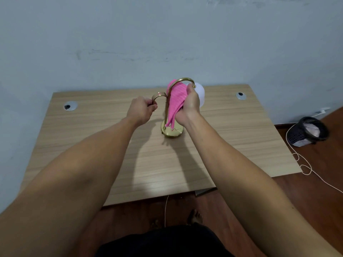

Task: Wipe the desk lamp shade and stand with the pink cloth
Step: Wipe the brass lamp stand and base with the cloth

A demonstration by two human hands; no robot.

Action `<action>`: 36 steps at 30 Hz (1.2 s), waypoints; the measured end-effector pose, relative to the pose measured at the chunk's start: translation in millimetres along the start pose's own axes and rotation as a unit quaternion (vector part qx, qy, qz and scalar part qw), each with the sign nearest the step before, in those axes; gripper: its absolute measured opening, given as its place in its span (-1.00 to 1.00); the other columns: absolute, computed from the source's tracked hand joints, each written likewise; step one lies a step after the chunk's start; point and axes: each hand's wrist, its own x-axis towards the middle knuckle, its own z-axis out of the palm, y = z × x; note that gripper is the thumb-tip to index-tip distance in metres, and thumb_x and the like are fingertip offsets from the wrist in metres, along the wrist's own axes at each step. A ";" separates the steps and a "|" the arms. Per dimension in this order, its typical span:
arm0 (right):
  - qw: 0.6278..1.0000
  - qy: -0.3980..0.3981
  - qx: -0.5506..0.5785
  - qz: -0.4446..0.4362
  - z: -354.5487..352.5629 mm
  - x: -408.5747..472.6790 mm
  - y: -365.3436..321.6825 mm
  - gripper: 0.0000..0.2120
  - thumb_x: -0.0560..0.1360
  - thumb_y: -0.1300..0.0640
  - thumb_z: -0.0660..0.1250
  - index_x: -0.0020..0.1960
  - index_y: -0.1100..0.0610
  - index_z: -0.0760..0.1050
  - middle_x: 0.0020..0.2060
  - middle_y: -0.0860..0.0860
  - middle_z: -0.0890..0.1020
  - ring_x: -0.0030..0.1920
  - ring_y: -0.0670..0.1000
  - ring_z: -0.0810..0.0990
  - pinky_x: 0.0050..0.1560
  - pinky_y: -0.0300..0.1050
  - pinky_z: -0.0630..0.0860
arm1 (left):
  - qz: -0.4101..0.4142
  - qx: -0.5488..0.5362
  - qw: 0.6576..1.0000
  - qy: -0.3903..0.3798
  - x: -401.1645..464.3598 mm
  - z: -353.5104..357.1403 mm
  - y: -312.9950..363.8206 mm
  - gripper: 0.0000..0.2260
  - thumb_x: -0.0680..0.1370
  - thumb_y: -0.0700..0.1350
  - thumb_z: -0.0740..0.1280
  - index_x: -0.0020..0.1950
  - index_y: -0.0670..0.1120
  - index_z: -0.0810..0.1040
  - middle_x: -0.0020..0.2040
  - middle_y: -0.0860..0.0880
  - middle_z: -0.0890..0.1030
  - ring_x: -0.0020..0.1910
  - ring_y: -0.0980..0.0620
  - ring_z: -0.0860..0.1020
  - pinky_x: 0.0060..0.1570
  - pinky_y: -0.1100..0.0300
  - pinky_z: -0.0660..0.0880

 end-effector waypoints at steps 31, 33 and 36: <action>0.761 -0.005 -0.409 -0.503 -29.8 -16.7 57.8 -0.61 0.66 0.22 0.14 0.43 0.32 0.49 0.24 0.12 0.63 0.18 -0.22 0.53 0.26 -0.38 0.42 | -0.055 -0.098 0.994 0.008 -4.0 -0.5 -1.4 -0.86 0.54 -0.12 0.48 0.00 -0.17 0.75 -0.18 -0.13 0.72 -0.21 0.10 0.60 -0.06 0.19 0.54; 0.670 -0.119 -0.519 -0.517 -26.4 -11.9 57.9 -0.49 0.61 0.38 0.16 0.57 0.32 0.36 0.52 0.18 0.46 0.54 -0.05 0.41 0.55 -0.10 0.32 | -0.054 -0.106 0.993 0.003 -6.6 -1.1 -2.3 -0.89 0.52 -0.18 0.49 -0.02 -0.19 0.75 -0.32 -0.03 0.67 -0.39 0.32 0.49 -0.29 0.39 0.41; 0.438 -0.136 -0.762 -0.457 -25.6 -1.8 60.1 -0.36 0.59 0.30 0.18 0.67 0.16 0.21 0.67 0.06 0.23 0.69 0.15 0.11 0.60 0.17 0.16 | -0.048 -0.084 0.995 0.012 -13.1 -1.0 -3.4 -0.84 0.45 -0.31 0.40 -0.06 -0.17 0.75 -0.30 -0.11 0.70 -0.31 0.23 0.51 -0.29 0.30 0.36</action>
